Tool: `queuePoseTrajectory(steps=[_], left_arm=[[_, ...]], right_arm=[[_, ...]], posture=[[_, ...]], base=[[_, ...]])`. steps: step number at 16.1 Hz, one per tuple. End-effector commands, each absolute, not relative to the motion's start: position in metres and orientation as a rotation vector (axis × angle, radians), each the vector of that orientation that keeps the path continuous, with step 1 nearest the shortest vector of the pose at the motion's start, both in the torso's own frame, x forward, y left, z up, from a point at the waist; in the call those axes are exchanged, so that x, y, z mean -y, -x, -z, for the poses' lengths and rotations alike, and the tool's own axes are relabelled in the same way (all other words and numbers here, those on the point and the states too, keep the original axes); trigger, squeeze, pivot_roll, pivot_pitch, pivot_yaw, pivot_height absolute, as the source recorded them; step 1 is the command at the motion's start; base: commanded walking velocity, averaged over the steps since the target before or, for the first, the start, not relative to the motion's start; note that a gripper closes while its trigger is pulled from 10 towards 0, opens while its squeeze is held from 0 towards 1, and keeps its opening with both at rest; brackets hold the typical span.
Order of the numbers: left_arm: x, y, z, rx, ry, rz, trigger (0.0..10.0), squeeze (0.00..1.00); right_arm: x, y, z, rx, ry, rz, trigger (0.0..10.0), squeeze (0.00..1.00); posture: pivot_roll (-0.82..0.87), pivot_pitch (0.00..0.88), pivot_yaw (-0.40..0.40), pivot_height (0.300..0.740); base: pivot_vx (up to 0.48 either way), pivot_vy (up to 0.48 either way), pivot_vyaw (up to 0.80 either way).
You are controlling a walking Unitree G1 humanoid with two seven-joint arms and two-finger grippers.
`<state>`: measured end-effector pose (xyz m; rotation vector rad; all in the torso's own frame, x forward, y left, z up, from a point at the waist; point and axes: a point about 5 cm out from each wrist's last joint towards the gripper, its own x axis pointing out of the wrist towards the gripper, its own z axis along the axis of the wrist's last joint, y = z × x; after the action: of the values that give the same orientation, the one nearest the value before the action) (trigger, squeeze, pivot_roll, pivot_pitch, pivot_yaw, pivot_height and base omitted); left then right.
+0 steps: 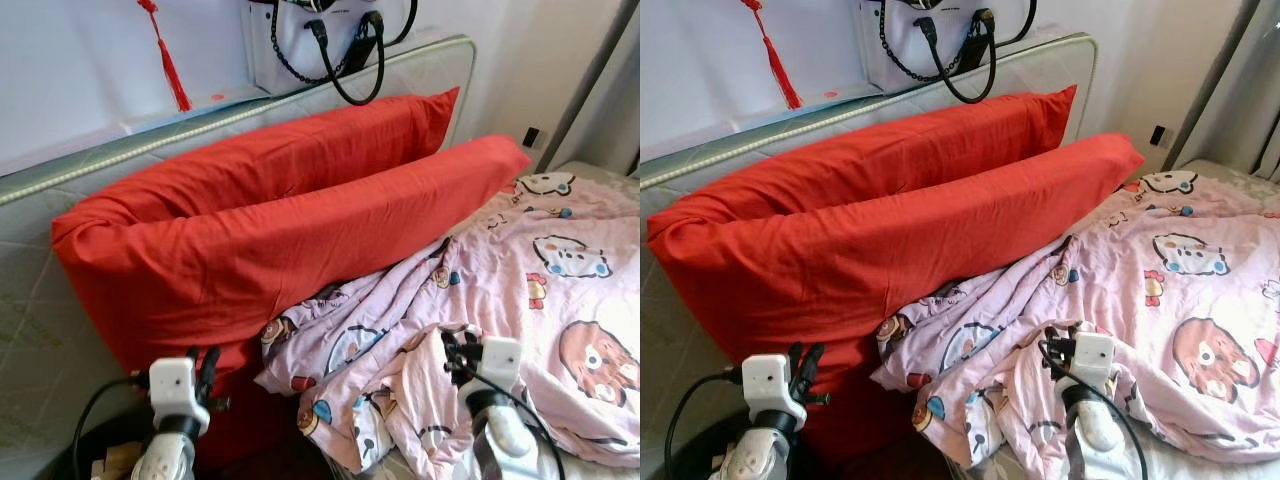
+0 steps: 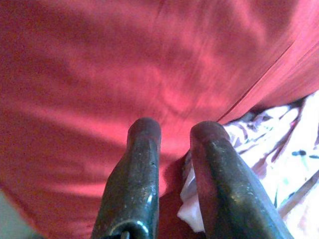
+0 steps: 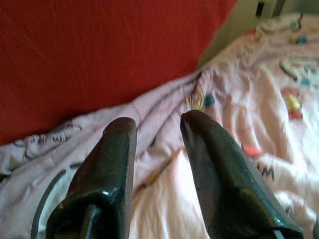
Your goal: Clean up the room
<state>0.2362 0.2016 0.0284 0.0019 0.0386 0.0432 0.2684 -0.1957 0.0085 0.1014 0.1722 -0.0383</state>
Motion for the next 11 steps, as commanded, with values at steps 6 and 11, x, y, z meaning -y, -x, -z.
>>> queuePoseTrajectory(steps=[6,11], left_arm=[[-0.207,-0.252,-0.047,-0.021,-0.002,-0.084,10.0,0.0],[-0.214,-0.254,-0.05,-0.029,-0.024,-0.095,10.0,0.0]], right_arm=[[0.191,-0.274,-0.014,-0.159,-0.13,0.083,10.0,0.0],[0.18,-0.269,-0.004,-0.226,-0.093,0.042,10.0,0.0]], posture=[[0.04,0.0,0.005,0.74],[0.05,0.0,0.008,0.7]], base=[[0.0,0.0,0.0],[0.0,0.0,0.0]])
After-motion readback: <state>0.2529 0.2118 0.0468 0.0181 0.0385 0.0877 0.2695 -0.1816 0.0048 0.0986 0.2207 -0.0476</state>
